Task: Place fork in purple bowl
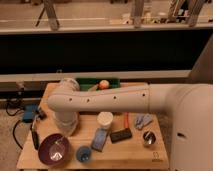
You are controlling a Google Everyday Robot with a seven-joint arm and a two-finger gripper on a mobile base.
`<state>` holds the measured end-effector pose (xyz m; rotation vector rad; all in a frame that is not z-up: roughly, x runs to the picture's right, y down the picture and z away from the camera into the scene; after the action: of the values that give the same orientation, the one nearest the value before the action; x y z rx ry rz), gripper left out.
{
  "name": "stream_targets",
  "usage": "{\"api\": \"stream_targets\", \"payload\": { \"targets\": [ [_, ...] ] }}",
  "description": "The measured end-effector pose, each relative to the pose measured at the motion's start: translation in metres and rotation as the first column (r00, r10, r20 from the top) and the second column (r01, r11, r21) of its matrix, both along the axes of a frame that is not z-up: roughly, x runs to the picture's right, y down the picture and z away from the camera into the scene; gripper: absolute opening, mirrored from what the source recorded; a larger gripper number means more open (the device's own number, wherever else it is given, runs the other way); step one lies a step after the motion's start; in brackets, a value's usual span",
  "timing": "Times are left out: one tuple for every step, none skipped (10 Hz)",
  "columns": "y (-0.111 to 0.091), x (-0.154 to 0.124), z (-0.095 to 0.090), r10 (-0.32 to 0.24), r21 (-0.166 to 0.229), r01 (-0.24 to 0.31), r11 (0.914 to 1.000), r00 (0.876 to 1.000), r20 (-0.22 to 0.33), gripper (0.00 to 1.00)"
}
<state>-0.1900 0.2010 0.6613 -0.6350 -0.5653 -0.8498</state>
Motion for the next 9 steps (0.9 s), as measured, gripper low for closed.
{"api": "stream_targets", "payload": {
  "targets": [
    [0.0, -0.004, 0.0, -0.004, -0.001, 0.004, 1.0, 1.0, 0.004, 0.0],
    [0.001, -0.007, 0.002, -0.01, -0.004, 0.01, 0.9999, 1.0, 0.006, 0.0],
    [0.001, -0.009, 0.003, -0.014, -0.006, 0.014, 0.9999, 1.0, 0.008, 0.0],
    [0.002, -0.012, 0.004, -0.018, -0.009, 0.018, 0.9998, 1.0, 0.011, 0.0],
    [0.002, -0.014, 0.004, -0.021, -0.011, 0.021, 0.9997, 1.0, 0.012, 0.0],
    [0.002, -0.016, 0.005, -0.028, -0.012, 0.028, 0.9995, 0.999, 0.016, 0.0],
    [0.003, -0.018, 0.006, -0.032, -0.014, 0.032, 0.9994, 0.999, 0.016, 0.0],
    [0.004, -0.02, 0.008, -0.037, -0.015, 0.037, 0.9992, 0.999, 0.018, 0.0],
    [0.005, -0.022, 0.01, -0.041, -0.018, 0.041, 0.999, 0.999, 0.02, 0.0]
  ]
}}
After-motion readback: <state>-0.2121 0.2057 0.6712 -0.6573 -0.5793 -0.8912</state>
